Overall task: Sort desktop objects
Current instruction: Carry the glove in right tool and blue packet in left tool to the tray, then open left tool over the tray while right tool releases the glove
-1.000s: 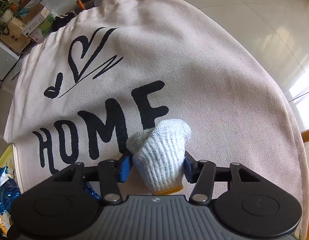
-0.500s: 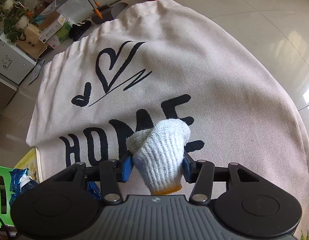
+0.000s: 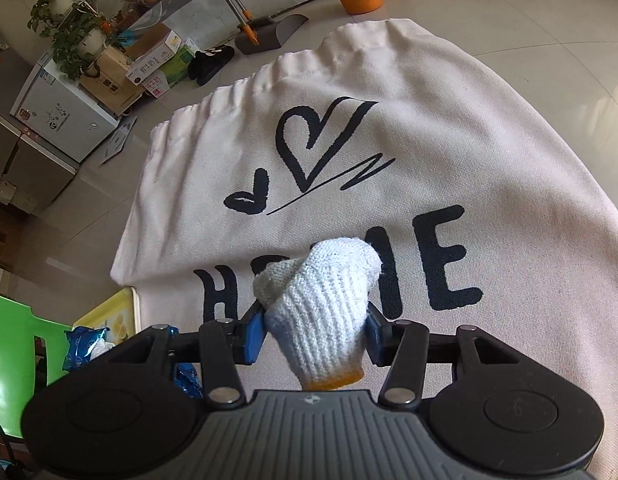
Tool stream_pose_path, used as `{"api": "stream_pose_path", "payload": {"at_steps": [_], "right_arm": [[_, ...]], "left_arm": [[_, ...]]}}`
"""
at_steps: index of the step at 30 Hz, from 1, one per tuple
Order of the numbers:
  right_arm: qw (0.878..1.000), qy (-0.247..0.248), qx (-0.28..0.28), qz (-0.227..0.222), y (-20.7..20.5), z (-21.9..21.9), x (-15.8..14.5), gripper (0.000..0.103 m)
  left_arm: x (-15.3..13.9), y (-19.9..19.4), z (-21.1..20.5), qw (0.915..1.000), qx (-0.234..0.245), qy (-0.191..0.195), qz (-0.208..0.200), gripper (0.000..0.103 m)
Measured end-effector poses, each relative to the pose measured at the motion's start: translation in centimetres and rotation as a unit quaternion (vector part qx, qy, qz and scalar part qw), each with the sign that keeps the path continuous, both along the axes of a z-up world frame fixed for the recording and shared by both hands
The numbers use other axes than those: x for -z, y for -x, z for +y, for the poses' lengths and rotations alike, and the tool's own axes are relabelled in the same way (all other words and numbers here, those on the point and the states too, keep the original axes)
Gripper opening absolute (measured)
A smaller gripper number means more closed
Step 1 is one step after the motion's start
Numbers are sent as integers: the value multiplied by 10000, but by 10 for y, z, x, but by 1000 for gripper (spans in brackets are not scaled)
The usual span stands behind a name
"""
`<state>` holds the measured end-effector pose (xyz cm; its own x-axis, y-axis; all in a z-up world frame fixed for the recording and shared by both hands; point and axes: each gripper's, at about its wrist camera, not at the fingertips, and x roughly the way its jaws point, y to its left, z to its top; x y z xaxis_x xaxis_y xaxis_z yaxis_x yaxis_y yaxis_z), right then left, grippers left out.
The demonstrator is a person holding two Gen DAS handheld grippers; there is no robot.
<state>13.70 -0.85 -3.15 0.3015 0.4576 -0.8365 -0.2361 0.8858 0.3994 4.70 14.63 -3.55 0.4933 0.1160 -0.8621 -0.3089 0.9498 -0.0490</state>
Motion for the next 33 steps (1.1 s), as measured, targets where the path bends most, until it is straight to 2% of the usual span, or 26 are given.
{"api": "stream_pose_path", "payload": {"at_steps": [6,16,24,27,33], "right_arm": [[9993,-309,-204,-25,9,22,-11,50],[9940,-706,-832,-48,33,74,-21,50],[9825,-1048,-1527,176,62,124,-20,50],[9769,-1152,-1780,277,77,144,-18,50],[9629,-1355,-2245,644,108,185,-5,50]], "left_arm": [[-20,12,41,9979,-627,35,-167,79],[-45,40,113,9875,-1507,107,-441,79],[-55,70,175,9708,-2320,272,-539,79],[-55,80,197,9616,-2668,350,-536,79],[-59,96,222,9469,-3133,364,-623,80]]}}
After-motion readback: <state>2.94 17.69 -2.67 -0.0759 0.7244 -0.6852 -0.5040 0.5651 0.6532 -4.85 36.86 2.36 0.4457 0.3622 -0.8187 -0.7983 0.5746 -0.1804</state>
